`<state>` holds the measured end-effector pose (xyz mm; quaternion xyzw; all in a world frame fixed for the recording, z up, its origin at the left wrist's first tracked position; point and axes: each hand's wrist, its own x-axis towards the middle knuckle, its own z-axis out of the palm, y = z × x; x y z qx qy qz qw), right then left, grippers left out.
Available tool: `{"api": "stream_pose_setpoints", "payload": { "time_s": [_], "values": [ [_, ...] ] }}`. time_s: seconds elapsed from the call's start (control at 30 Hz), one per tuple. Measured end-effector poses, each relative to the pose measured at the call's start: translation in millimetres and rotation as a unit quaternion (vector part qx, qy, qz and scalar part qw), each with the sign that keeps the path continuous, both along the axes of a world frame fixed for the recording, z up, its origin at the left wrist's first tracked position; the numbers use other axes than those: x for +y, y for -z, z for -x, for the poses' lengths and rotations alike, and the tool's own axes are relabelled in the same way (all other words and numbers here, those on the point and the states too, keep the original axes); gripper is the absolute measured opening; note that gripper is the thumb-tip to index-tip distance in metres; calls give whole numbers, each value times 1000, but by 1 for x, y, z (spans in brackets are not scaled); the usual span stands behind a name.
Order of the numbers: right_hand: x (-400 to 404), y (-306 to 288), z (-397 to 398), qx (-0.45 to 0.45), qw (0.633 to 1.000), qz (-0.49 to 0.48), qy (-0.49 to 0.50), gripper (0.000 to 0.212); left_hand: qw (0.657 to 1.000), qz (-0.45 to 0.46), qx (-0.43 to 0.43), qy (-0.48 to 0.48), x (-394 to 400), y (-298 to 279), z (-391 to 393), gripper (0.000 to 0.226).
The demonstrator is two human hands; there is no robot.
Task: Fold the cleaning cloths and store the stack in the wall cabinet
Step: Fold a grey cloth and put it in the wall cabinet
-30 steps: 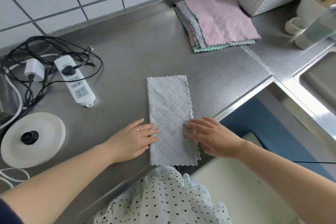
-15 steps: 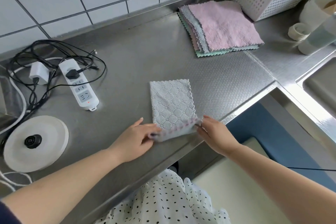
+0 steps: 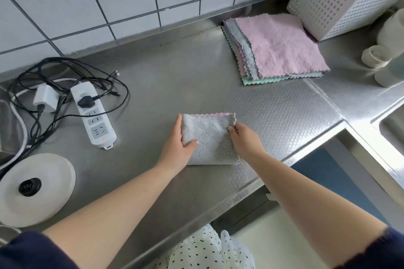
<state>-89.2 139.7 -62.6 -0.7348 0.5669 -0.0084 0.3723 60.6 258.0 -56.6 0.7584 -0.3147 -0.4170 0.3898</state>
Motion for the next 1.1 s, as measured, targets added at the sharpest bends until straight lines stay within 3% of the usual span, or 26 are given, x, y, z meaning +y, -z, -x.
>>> {"api": "stream_pose_setpoints", "payload": {
  "time_s": [0.27, 0.4, 0.5, 0.7, 0.8, 1.1],
  "values": [
    [-15, 5, -5, 27, 999, -36, 0, 26, 996, -36, 67, -37, -15, 11, -15, 80],
    [-15, 2, -3, 2, 999, 40, 4, 39, 997, -68, -7, -25, -28, 4, -24, 70],
    [-20, 1, -4, -42, 995, 94, 8, 28, 994, -94, -60, -7, -43, 7, -33, 58],
    [-24, -1, -8, -120, 987, 104, 15, 7, 988, -98, -117, 33, -60, 10, -42, 13],
    [-24, -1, -10, -142, 988, 61, 28, 4, 983, -91, -155, 41, -62, 9, -43, 12],
    [-34, 10, -20, -96, 993, 2, 62, 21, 986, -64, -153, 28, -68, 12, -46, 11]
  ]
}}
